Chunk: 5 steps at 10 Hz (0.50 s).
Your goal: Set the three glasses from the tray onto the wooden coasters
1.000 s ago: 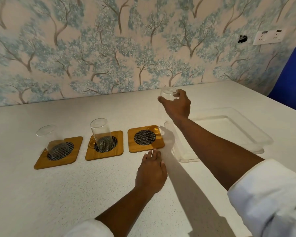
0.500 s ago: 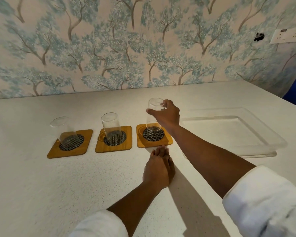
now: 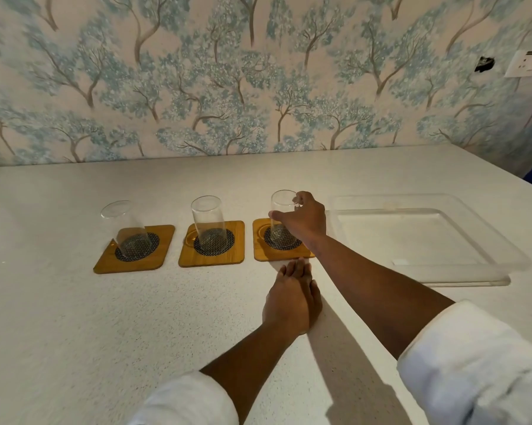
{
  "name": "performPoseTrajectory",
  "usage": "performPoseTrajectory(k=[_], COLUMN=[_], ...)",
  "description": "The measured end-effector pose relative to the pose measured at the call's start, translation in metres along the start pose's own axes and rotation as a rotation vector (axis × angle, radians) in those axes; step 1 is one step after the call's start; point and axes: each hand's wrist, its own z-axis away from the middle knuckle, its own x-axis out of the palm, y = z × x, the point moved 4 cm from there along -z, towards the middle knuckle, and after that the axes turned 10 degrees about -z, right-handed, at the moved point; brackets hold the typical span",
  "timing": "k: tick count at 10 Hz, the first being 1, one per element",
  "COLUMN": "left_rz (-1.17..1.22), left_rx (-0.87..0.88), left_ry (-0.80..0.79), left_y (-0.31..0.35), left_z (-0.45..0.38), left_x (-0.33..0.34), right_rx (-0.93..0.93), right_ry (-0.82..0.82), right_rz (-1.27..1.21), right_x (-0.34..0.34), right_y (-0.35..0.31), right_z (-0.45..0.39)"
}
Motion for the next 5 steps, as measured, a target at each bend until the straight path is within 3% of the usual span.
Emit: performPoseTrajectory(k=[4, 5], left_rz=[-0.017, 0.083], left_rx=[0.063, -0.099], left_ry=[-0.008, 0.041], left_y=[0.003, -0.008], left_z=[0.008, 0.015], left_x=[-0.026, -0.053], right_rx=[-0.039, -0.063], right_ry=[-0.06, -0.055], right_rz=[0.054, 0.053], right_x=[-0.005, -0.011], right_y=[-0.005, -0.013], right_z=[0.01, 0.014])
